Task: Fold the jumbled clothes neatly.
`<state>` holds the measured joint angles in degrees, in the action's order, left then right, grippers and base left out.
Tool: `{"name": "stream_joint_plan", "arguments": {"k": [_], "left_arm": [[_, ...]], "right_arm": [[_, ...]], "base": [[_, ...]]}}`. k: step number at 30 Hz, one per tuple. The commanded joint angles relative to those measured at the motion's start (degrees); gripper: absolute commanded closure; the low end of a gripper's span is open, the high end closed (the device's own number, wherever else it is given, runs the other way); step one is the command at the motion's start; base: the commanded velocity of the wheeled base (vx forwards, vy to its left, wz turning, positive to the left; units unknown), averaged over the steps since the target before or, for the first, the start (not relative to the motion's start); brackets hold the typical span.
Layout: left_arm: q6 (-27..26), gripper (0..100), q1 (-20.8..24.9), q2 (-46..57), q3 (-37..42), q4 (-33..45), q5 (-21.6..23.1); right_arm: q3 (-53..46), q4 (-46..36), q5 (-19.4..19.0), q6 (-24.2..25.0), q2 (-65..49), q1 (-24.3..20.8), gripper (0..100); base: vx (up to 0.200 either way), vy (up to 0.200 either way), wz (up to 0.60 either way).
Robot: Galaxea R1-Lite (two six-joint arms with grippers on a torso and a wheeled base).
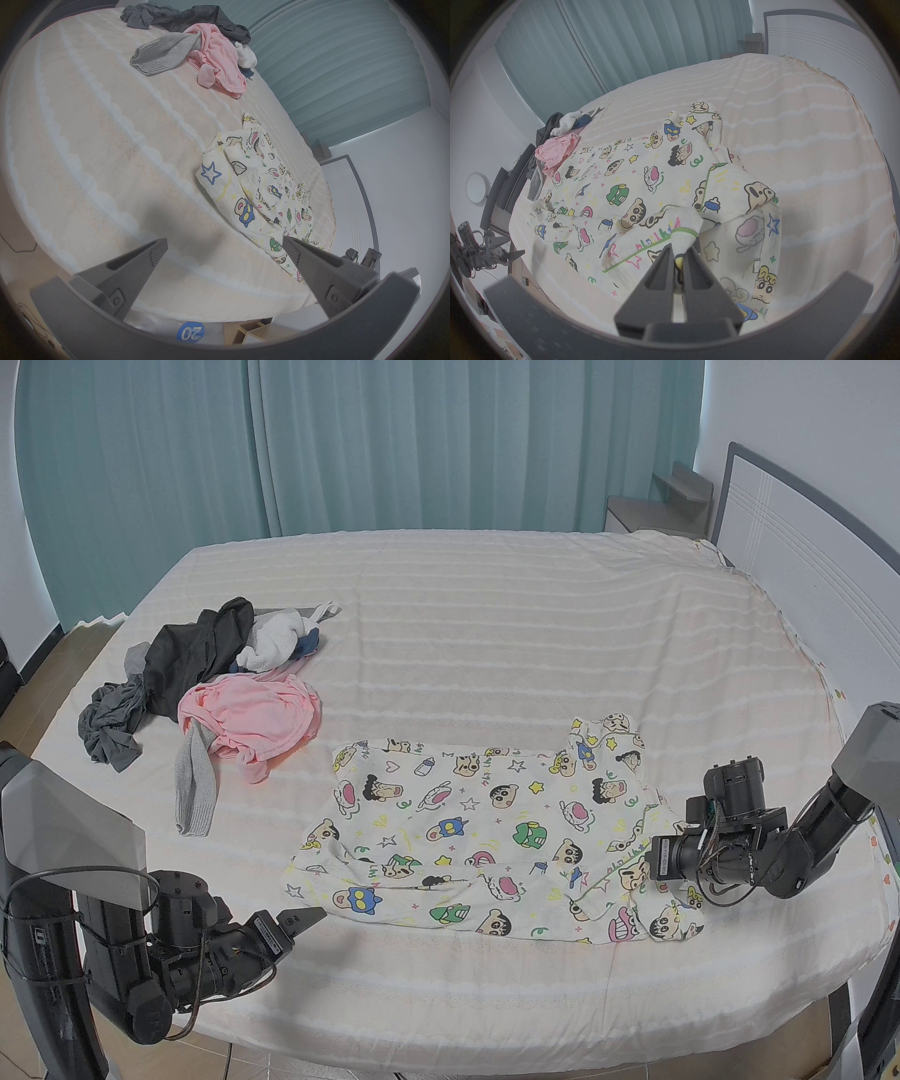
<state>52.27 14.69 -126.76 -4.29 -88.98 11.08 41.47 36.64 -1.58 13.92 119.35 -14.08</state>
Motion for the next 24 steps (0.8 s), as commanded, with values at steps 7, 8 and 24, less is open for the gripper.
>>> {"name": "stream_joint_plan", "arguments": {"k": [7, 8, 24], "left_arm": [[0.0, 0, 0.0, -0.1, 0.0, -1.0, 0.0], [0.0, 0, 0.0, -0.1, 0.0, -1.0, 0.0], [0.0, 0, 0.0, -0.1, 0.0, -1.0, 0.0]], "right_arm": [[-0.4, -1.3, 0.2, -0.4, -3.2, -1.3, 100], [-0.2, -2.8, 0.6, -0.5, -4.1, -2.4, 100], [3.9, -17.3, 1.8, -0.7, -8.6, -6.1, 100]], "base": [[0.0, 0.0, 0.0], [0.0, 0.0, 0.0], [0.0, 0.0, 0.0]]}}
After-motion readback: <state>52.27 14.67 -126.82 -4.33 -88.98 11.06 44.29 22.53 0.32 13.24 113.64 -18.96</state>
